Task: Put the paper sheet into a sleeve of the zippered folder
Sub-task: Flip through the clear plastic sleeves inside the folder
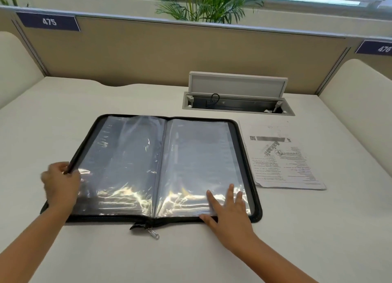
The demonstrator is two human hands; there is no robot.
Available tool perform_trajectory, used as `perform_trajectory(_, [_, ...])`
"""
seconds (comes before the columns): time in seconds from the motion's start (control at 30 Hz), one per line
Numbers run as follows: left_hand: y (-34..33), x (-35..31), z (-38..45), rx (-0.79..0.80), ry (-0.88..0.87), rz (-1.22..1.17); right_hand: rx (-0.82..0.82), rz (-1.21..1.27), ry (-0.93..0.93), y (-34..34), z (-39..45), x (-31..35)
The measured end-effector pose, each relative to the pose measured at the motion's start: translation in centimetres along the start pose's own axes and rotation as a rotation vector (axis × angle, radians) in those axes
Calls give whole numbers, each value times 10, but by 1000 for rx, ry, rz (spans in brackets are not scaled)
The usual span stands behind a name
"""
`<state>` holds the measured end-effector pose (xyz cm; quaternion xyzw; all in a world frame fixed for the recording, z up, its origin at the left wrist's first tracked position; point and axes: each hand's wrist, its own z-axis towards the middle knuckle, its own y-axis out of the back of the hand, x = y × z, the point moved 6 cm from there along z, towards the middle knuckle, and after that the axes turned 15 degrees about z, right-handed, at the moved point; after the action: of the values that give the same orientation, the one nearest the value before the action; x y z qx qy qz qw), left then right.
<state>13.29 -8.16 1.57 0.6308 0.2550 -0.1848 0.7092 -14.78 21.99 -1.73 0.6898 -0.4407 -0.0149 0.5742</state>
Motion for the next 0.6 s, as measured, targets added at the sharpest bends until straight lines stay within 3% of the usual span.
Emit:
perform_trajectory(0.1, [8,-8,-12,-172,-42,-192,3,76,29,3,-2,9])
perform_trajectory(0.17, [3,-21,-23,-186,-95,-322,-5,120,55,2,0,14])
perform_trajectory(0.23, [-8,-37,-37,-89,-131,-430,-8,233,59,2,3,17])
perform_trajectory(0.33, [-33,-67,-67,160,-220,-407,-34,463,104,10,5,28])
perform_trajectory(0.47, [-60,-102,-125,588,-524,-361,-121,627,303,27,3,60])
perform_trajectory(0.53, [-70,-105,-152,668,-731,-238,-147,686,363,32,6,75])
perform_trajectory(0.6, [-77,-106,-171,649,-885,-141,-160,735,432,35,8,89])
